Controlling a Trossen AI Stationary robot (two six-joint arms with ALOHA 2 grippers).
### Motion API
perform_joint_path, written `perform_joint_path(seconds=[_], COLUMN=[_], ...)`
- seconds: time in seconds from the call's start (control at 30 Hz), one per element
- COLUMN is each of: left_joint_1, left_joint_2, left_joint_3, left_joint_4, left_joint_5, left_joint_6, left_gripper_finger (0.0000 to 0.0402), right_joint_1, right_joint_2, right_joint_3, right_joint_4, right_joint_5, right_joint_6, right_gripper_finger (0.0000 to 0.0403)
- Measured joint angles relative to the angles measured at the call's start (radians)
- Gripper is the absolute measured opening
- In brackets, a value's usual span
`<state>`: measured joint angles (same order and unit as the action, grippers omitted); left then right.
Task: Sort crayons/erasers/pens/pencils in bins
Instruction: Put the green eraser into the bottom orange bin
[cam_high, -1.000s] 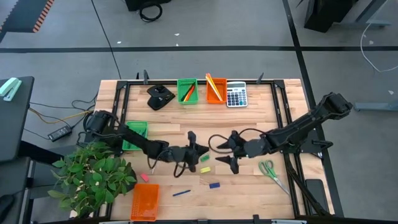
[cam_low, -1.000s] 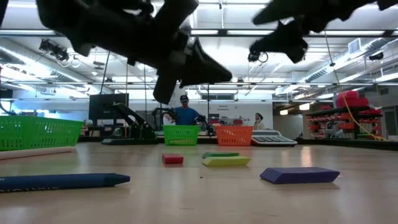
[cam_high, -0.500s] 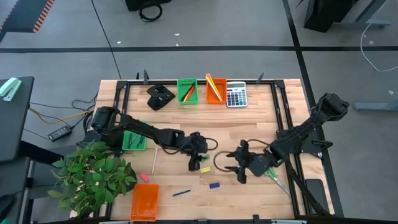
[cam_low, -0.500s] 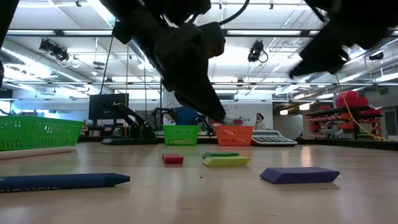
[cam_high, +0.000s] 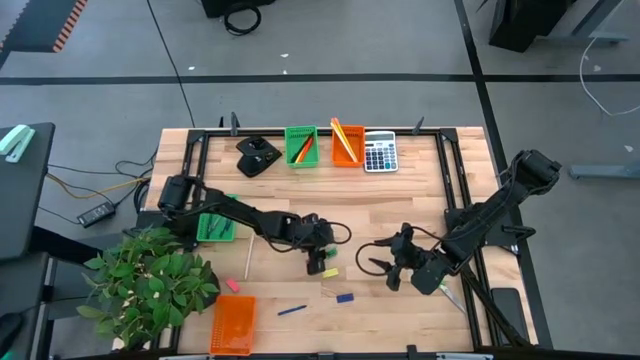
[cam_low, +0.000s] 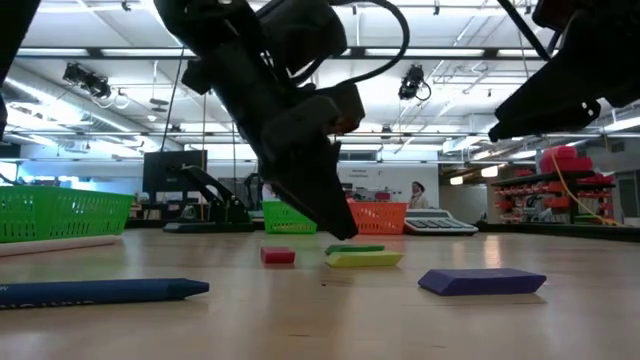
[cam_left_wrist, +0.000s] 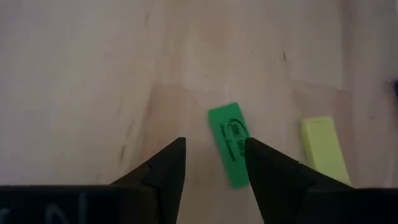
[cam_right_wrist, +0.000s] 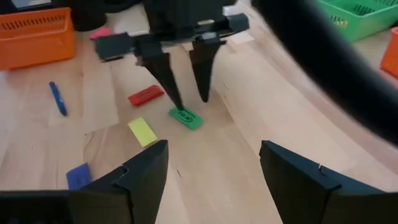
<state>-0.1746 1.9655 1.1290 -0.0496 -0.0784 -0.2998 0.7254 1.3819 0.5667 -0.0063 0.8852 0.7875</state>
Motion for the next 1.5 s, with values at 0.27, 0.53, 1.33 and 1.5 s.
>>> perform_joint_path(seconds=[0.27,0.53,1.33,1.5], left_joint_1=[-0.002,-0.004,-0.097,-0.1], left_joint_2=[0.026,0.045,0.068,0.0], left_joint_3=[-0.001,0.001,0.001,-0.006], left_joint_4=[0.037,0.052,0.055,-0.057], left_joint_5=[-0.011,-0.021,-0.137,-0.099], left_joint_6=[-0.007,-0.048,-0.021,0.034], left_gripper_finger=[0.0173,0.0165,0.0071,0.0062], right_joint_1=[0.026,0.026,0.026,0.026], right_joint_2=[0.0,0.0,0.0,0.0], right_joint_3=[0.0,-0.001,-0.001,-0.001], right_joint_4=[-0.024,-0.061,-0.074,-0.077], right_joint_5=[0.014,0.016,0.023,0.023], right_joint_6=[0.041,0.076,0.083,0.077], right_gripper_finger=[0.0258,0.0258,0.0258,0.0258])
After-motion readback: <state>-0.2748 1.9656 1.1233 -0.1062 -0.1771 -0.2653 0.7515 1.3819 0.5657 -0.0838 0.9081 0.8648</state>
